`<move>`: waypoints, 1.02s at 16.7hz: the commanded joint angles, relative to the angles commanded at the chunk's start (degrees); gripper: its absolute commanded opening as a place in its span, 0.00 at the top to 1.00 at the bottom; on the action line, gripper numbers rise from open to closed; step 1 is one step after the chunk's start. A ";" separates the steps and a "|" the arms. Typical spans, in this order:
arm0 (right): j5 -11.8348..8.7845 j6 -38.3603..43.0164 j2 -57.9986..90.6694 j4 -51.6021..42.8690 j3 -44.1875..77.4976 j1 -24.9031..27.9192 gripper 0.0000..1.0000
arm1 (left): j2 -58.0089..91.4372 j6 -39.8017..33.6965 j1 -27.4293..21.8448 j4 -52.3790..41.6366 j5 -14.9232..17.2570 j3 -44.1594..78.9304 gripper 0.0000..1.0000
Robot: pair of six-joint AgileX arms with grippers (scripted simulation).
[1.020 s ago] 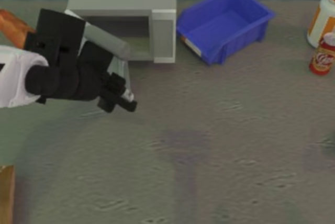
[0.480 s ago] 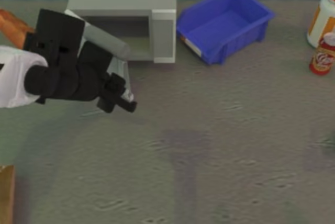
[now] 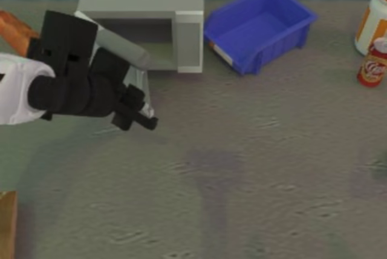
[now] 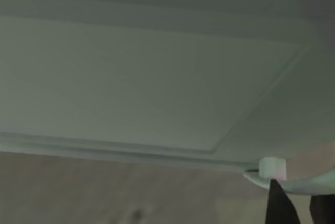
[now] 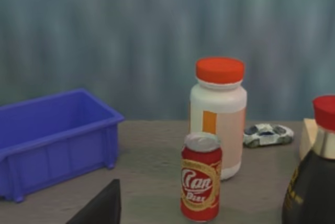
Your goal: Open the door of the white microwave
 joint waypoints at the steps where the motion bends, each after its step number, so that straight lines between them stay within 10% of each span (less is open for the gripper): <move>1: 0.00 0.00 0.00 0.00 0.00 0.00 0.00 | 0.00 0.00 0.00 0.00 0.00 0.00 1.00; 17: 0.00 0.00 0.00 0.00 0.00 0.00 0.00 | -0.64 3.19 1.49 -0.87 2.48 -0.58 1.00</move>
